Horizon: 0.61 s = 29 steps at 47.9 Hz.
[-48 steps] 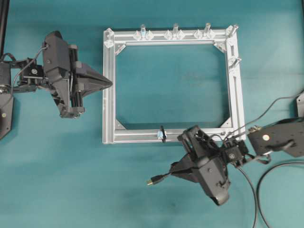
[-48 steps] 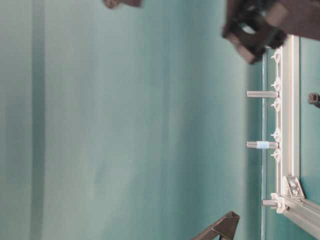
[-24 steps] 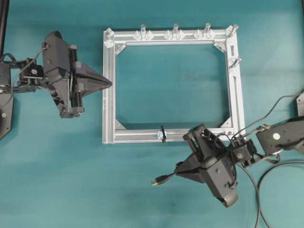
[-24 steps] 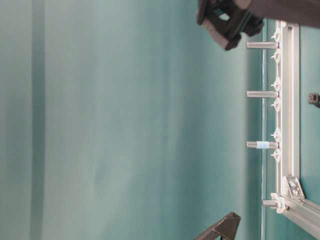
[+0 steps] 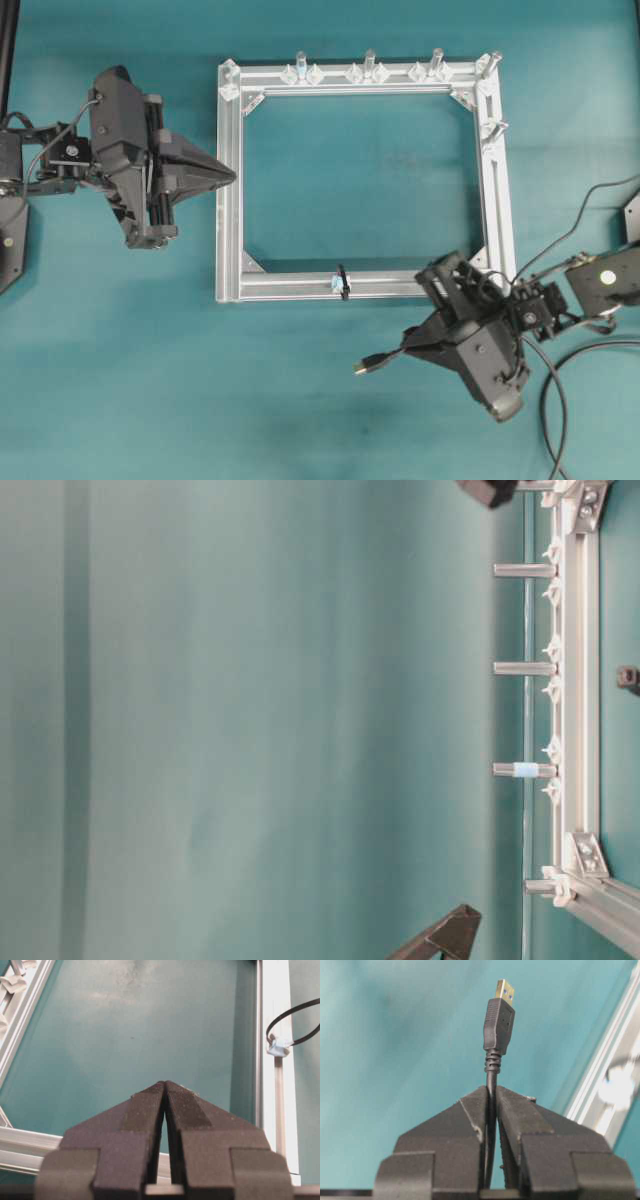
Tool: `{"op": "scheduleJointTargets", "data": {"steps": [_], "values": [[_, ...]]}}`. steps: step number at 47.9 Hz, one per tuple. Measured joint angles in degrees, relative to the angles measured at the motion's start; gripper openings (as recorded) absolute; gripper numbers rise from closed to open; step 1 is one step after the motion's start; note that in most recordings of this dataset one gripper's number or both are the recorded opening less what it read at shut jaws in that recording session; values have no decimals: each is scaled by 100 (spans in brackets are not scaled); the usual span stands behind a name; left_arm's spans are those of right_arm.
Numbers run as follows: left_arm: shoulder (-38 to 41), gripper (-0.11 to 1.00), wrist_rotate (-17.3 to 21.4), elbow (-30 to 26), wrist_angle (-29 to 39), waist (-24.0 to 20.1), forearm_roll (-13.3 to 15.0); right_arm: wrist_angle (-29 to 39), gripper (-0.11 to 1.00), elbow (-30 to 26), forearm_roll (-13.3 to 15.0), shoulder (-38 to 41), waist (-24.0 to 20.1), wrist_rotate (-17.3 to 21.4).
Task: Insert the wire through the string loop located in the center.
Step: 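Move the right gripper toward the frame's bottom rail, aligning the plug with the loop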
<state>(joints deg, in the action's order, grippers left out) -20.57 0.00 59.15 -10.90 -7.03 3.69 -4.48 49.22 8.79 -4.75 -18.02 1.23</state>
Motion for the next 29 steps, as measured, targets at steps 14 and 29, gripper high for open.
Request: {"op": "scheduleJointTargets", "data": {"steps": [14,29], "values": [[-9,6,0,0,0,0,0,105,7,422,-53,-457,325,114],[-9,6,9,0,0,-9,0,105,7,809,-53,-949,782,220]]}}
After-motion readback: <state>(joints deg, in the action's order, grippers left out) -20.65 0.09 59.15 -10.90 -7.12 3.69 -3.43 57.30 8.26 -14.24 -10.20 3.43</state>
